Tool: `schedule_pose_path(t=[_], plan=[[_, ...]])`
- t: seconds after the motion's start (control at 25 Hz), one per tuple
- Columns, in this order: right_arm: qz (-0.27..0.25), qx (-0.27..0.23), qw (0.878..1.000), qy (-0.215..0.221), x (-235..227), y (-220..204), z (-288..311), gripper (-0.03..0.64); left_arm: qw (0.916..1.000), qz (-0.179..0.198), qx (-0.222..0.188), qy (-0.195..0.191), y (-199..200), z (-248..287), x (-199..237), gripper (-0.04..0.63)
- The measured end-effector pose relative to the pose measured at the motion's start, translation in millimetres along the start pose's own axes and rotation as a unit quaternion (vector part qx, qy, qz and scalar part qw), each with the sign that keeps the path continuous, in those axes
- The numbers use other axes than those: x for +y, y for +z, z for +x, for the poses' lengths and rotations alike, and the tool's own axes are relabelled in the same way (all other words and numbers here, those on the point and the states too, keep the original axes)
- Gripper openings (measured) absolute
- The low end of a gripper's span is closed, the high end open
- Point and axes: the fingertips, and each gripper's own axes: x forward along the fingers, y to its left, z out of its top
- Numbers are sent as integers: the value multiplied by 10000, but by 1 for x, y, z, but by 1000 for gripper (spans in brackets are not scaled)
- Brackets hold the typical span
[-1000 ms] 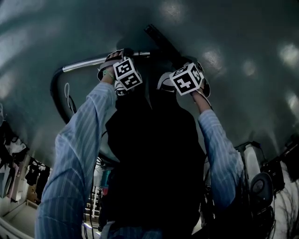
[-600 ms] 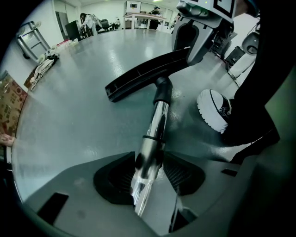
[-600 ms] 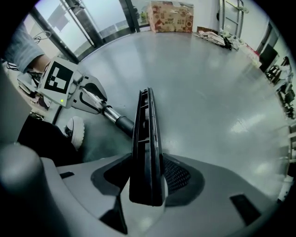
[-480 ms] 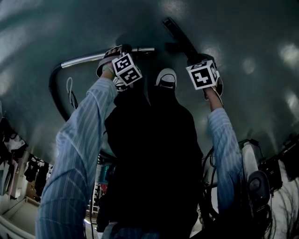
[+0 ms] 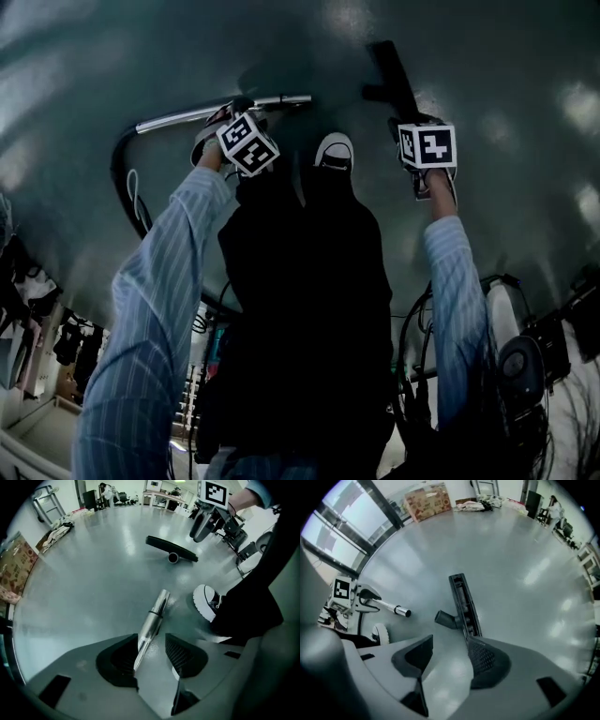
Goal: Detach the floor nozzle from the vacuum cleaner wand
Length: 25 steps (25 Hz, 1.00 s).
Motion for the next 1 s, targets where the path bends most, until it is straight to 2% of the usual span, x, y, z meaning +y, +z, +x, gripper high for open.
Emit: schedule_pose_path(t=[0.16, 0.28, 0.44, 0.6, 0.68, 0.8, 0.84, 0.92, 1.0], plan=[[259, -342, 9989, 209, 24, 22, -31, 218, 9982, -439, -386, 142, 14, -45, 14, 167], [414, -516, 9958, 631, 47, 26, -61, 218, 9960, -599, -655, 142, 32, -87, 9, 167], [778, -765, 9892, 976, 73, 32, -106, 216, 9917, -772, -1020, 127, 53, -148, -2, 167], [999, -1104, 9787, 1416, 105, 34, -164, 199, 9842, -1374, -1118, -24, 66, -204, -23, 166], [1060, -1228, 9757, 1470, 117, 31, -194, 164, 9773, -1722, -1224, -154, 75, -234, -35, 166], [1115, -1330, 9738, 1469, 135, 21, -242, 105, 9641, -2086, -1631, -215, 93, -291, -48, 160], [1112, -1356, 9738, 1451, 142, 20, -260, 90, 9586, -2206, -1790, -204, 98, -314, -51, 142], [1124, -1434, 9727, 1438, 156, 21, -296, 67, 9452, -2466, -2129, -210, 106, -360, -55, 59], [1179, -1602, 9691, 1457, 167, 25, -325, 61, 9311, -2679, -2462, -244, 112, -400, -58, 22]])
